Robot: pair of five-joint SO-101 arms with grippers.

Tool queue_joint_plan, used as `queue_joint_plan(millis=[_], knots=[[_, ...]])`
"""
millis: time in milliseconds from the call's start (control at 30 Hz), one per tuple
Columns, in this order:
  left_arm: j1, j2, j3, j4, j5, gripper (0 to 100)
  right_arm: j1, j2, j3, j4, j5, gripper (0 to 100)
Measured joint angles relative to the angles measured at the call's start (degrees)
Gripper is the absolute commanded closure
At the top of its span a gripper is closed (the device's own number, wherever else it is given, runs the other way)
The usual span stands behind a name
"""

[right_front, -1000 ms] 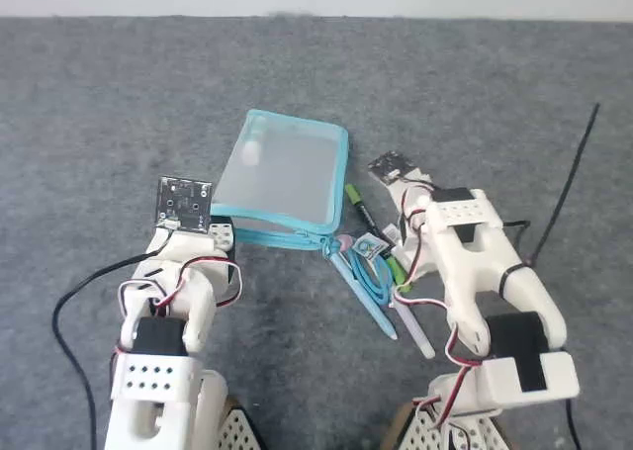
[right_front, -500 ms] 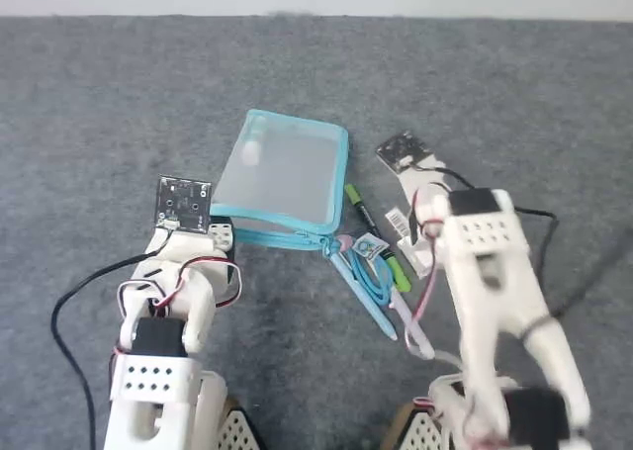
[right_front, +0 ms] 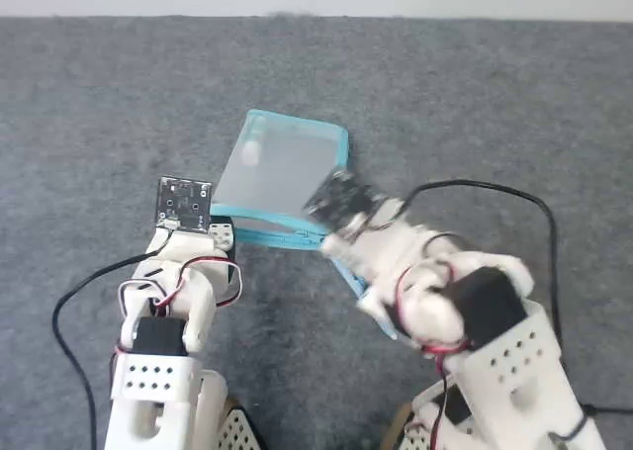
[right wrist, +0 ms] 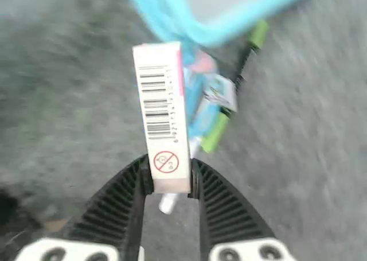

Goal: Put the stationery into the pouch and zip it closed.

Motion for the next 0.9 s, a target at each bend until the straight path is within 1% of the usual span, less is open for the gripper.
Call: queue_joint_plan(millis=[67, 133, 233, 467, 567, 700, 900], knots=[[0.00, 0.00, 0.00, 0.00, 0.09, 99, -3.52, 4.31, -2.64, 0.18, -0.70, 99.1], [0.00, 0.00, 0.00, 0.00, 0.09, 99, -4.75, 9.76, -5.27, 0.26, -1.14, 99.1], [0.00, 0.00, 0.00, 0.00, 0.09, 99, -4.92, 19.25, -10.20, 0.26, -1.76, 99.1], [0.00, 0.00, 0.00, 0.00, 0.09, 99, -4.92, 40.26, -23.30, 0.35, -7.82, 99.1], [0.00, 0.00, 0.00, 0.00, 0.09, 99, -4.92, 47.03, -28.22, 0.44, -10.02, 99.1], [-0.26, 0.00, 0.00, 0.00, 0.09, 99, -4.92, 53.36, -33.93, 0.53, -12.22, 99.1], [0.70, 0.00, 0.00, 0.00, 0.09, 99, -4.48, 57.67, -40.62, 0.97, -16.53, 99.0]])
